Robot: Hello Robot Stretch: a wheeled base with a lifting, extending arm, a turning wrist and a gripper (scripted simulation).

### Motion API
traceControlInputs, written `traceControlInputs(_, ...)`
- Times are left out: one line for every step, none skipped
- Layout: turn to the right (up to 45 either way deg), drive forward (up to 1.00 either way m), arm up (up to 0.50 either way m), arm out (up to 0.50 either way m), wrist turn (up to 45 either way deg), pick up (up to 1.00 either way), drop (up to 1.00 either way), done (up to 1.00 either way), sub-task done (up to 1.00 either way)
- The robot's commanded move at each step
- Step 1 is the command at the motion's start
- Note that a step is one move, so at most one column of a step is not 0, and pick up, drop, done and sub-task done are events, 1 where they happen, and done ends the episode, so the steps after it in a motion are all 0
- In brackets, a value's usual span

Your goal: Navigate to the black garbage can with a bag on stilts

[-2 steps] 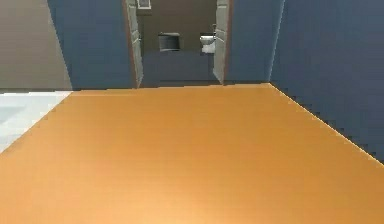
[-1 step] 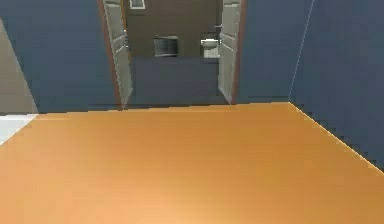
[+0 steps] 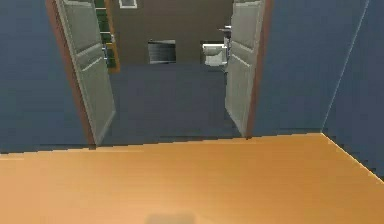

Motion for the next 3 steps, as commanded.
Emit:
traceControlInputs(0.0, 1.00, 0.00, 0.00, 0.0, 0.00, 0.00, 0.00, 0.00)
traceControlInputs(0.0, 1.00, 0.00, 0.00, 0.0, 0.00, 0.00, 0.00, 0.00)
traceControlInputs(0.0, 1.00, 0.00, 0.00, 0.0, 0.00, 0.00, 0.00, 0.00)
